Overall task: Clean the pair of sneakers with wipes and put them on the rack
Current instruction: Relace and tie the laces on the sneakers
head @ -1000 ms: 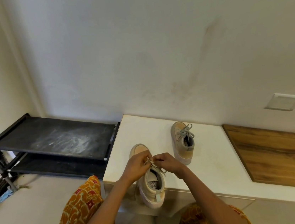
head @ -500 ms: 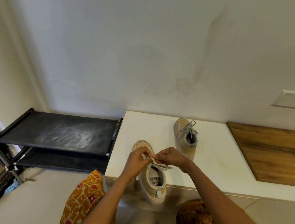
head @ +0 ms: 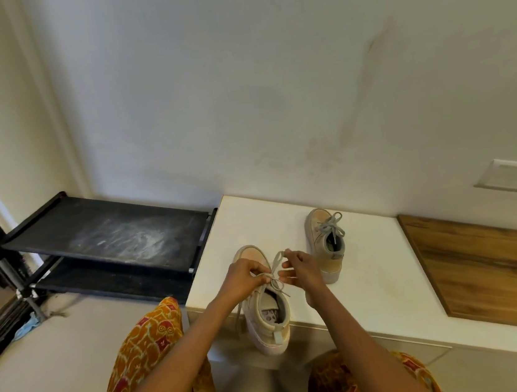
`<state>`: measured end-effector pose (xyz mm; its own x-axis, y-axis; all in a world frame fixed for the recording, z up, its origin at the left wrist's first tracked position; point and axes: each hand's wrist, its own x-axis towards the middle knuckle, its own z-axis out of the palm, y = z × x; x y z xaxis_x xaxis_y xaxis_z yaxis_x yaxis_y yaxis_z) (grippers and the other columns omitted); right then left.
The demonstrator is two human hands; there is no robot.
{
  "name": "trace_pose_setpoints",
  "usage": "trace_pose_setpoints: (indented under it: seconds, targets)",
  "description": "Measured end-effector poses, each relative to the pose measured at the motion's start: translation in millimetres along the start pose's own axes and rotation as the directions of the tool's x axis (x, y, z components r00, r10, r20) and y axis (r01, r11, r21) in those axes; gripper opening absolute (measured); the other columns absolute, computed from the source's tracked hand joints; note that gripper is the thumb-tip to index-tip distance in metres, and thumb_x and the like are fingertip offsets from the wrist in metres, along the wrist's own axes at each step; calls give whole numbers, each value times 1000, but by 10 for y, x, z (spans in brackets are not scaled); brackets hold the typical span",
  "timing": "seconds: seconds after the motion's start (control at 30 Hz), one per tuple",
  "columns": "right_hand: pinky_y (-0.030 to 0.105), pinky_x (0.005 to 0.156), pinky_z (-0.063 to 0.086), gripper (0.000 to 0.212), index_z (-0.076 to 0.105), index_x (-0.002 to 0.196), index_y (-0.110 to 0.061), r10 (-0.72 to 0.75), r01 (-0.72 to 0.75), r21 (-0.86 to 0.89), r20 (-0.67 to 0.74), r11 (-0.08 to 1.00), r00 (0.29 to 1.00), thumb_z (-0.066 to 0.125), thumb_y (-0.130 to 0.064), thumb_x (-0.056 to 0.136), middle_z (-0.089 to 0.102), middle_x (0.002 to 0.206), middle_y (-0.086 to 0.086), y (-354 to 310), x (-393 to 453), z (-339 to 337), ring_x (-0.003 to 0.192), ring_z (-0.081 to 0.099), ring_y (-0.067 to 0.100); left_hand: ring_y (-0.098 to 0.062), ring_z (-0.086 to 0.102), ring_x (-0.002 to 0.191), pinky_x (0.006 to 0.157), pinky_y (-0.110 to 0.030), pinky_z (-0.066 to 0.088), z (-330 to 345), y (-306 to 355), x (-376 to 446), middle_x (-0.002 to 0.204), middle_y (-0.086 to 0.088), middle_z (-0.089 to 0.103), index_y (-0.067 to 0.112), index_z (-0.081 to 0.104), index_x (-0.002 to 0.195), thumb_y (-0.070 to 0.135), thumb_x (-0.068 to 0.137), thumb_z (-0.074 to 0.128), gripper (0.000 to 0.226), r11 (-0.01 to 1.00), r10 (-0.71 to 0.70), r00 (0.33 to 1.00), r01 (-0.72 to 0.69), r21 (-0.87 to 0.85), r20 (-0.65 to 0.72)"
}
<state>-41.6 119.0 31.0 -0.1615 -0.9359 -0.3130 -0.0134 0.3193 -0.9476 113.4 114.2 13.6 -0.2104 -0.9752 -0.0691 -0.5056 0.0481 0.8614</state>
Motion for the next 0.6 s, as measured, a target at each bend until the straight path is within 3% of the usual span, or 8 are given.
trace_pose_setpoints:
  seconds: [0.17, 0.33, 0.5, 0.6]
  targets:
    - [26, 65, 55, 48, 62, 96, -5, 120, -120, -5, 103, 993, 988, 43, -50, 94, 60, 76, 7, 176, -156, -119, 68, 62, 17, -5, 57, 80, 64, -8, 39, 126, 34, 0, 95, -2, 69, 9, 72, 98, 17, 84, 66, 17, 998, -60, 996, 60, -4, -68]
    - [21, 71, 53, 28, 67, 96, -1, 34, -24, -58, 180, 998, 983, 63, -28, 88, 67, 83, 8, 352, -305, -251, 73, 64, 13, -12, 60, 86, 74, -16, 44, 241, 28, -74, 98, -2, 69, 13, 71, 97, 20, 85, 65, 15, 990, -126, 975, 112, -85, -181]
    - [24, 71, 56, 18, 70, 95, -7, -25, 28, -20, 118, 999, 993, 64, -22, 88, 72, 91, 7, 404, -381, -147, 87, 68, 20, -11, 61, 86, 76, -17, 46, 334, 6, -169, 102, -3, 69, 13, 69, 102, 21, 85, 66, 19, 993, -101, 951, 80, -86, -291]
    - [26, 75, 55, 20, 68, 87, -5, -44, 44, 5, 105, 999, 993, 56, -20, 92, 69, 86, 7, 410, -392, -88, 84, 65, 19, -9, 60, 88, 77, -16, 45, 356, -33, -182, 105, -2, 68, 13, 67, 106, 25, 85, 66, 25, 995, -85, 949, 66, -70, -305]
